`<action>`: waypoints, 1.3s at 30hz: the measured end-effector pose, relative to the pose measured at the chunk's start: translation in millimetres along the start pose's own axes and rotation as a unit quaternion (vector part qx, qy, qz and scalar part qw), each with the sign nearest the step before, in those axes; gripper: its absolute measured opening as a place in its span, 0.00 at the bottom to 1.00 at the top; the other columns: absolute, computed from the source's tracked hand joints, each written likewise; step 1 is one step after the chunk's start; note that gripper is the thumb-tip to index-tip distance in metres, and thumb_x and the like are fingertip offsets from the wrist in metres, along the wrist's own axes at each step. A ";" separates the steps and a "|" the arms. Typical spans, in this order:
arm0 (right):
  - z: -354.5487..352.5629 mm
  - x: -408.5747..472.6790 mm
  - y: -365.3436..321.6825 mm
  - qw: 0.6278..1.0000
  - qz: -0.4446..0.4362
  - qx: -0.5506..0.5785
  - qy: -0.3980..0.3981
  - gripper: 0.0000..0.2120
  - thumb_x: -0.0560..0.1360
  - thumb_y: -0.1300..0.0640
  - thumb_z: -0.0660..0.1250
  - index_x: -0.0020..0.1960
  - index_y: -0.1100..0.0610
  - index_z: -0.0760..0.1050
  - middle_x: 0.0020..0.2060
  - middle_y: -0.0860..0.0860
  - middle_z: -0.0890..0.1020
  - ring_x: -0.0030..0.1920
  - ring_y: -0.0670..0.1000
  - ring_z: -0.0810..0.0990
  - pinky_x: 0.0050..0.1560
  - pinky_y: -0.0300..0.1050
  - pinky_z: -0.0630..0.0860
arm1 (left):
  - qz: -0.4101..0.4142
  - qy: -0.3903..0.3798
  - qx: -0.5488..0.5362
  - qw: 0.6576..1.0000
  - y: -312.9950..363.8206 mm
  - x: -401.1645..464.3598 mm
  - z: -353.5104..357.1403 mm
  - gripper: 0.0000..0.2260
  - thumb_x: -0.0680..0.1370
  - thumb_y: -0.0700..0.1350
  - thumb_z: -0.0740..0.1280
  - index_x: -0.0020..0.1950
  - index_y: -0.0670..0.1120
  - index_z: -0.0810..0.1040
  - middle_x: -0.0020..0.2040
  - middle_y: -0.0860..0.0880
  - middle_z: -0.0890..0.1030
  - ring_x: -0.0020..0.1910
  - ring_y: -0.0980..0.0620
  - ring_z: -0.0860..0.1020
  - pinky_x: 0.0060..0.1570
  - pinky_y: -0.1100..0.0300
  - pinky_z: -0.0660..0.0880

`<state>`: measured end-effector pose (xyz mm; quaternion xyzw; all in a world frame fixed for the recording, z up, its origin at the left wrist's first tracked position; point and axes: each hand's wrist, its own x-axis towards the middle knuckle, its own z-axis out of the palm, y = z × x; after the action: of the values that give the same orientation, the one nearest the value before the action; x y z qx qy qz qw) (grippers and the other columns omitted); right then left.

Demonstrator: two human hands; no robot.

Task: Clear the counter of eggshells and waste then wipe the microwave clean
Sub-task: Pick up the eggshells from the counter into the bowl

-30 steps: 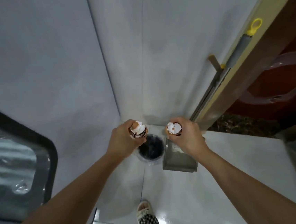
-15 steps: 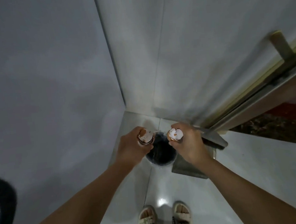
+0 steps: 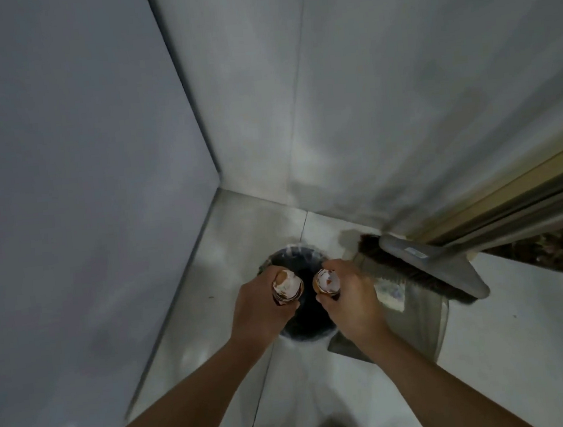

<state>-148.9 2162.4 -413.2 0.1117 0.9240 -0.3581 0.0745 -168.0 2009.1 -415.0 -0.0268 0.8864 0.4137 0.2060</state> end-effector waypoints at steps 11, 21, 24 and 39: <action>101.8 42.3 95.2 0.999 0.023 0.014 -0.026 0.20 0.70 0.66 0.71 0.61 0.61 0.73 0.56 0.58 0.77 0.57 0.56 0.76 0.60 0.47 0.72 | -0.015 0.015 0.035 0.999 -93.9 64.7 95.1 0.16 0.69 0.43 0.74 0.55 0.49 0.76 0.49 0.51 0.82 0.50 0.51 0.79 0.52 0.55 0.77; 119.3 45.8 110.5 0.993 0.045 -0.013 -0.106 0.28 0.75 0.60 0.67 0.72 0.59 0.61 0.69 0.54 0.67 0.69 0.52 0.65 0.69 0.41 0.60 | -0.052 -0.015 0.126 0.991 -103.5 74.4 104.9 0.28 0.70 0.44 0.71 0.69 0.49 0.65 0.62 0.49 0.77 0.59 0.47 0.76 0.56 0.51 0.75; 103.9 39.2 103.5 0.992 0.045 -0.023 -0.118 0.30 0.73 0.59 0.68 0.72 0.58 0.61 0.70 0.53 0.67 0.70 0.52 0.64 0.71 0.45 0.60 | -0.061 -0.021 0.146 0.987 -93.0 66.1 92.3 0.28 0.71 0.44 0.71 0.69 0.50 0.65 0.63 0.49 0.75 0.61 0.48 0.75 0.58 0.53 0.74; -59.8 -30.7 -34.4 0.993 0.023 -0.034 -0.115 0.30 0.71 0.59 0.70 0.70 0.57 0.64 0.67 0.53 0.69 0.68 0.52 0.67 0.67 0.42 0.64 | -0.060 0.011 0.112 0.992 52.9 -42.6 -38.6 0.22 0.70 0.43 0.71 0.62 0.53 0.71 0.60 0.53 0.76 0.58 0.52 0.75 0.57 0.54 0.75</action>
<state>-131.7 2173.6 -340.6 0.0887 0.9183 -0.3347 0.1920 -153.8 2009.9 -338.2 -0.0616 0.9262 0.2984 0.2221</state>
